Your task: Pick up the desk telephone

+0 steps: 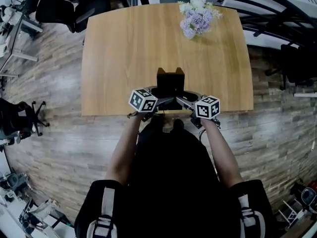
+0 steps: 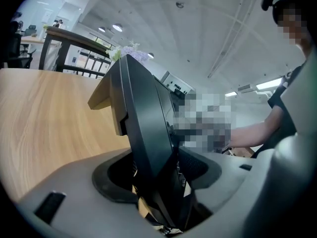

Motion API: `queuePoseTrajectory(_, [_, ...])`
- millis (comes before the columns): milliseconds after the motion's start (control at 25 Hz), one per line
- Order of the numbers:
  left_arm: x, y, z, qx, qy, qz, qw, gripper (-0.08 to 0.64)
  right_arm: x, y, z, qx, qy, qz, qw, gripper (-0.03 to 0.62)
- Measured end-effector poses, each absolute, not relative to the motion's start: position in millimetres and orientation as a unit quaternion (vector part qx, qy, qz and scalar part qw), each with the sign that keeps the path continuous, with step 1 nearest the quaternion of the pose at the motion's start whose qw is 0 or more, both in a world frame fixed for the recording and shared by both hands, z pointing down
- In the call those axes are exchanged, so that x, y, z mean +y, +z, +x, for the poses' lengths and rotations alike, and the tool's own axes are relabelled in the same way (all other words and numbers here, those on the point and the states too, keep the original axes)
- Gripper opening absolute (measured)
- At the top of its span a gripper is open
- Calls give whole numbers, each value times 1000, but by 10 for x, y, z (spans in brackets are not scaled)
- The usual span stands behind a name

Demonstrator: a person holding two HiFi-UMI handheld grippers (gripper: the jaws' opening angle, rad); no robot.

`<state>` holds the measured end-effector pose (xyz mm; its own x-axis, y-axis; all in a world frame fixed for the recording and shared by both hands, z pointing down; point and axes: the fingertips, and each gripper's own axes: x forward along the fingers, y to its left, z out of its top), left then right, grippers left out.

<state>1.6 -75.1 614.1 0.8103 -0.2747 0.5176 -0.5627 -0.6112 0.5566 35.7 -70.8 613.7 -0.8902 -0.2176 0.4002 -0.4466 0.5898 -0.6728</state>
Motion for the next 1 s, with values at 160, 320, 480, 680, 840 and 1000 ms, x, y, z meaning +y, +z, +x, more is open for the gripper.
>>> queuePoseTrajectory(160, [-666,6087,148,-250,193,875,366,278,-629,6085,493,-885,408,178,137,184])
queuePoseTrajectory(320, [-589,6038,246,-259,188,873,367,278,-559,6040,589,-888,406,170,135,184])
queuePoseTrajectory(480, [-466,6024,353,-259,194,874,364,279,-436,6029,695,-889,407,164,135,184])
queuePoseTrajectory(680, [-334,5993,413,-262,195,874,359,278,-304,6007,756,-891,403,160,132,184])
queuePoseTrajectory(840, [-278,5994,438,-269,194,873,358,278,-254,6003,784,-895,396,154,133,184])
queuePoseTrajectory(1000, [-217,5953,413,-276,196,871,356,278,-197,5967,759,-897,396,147,127,184])
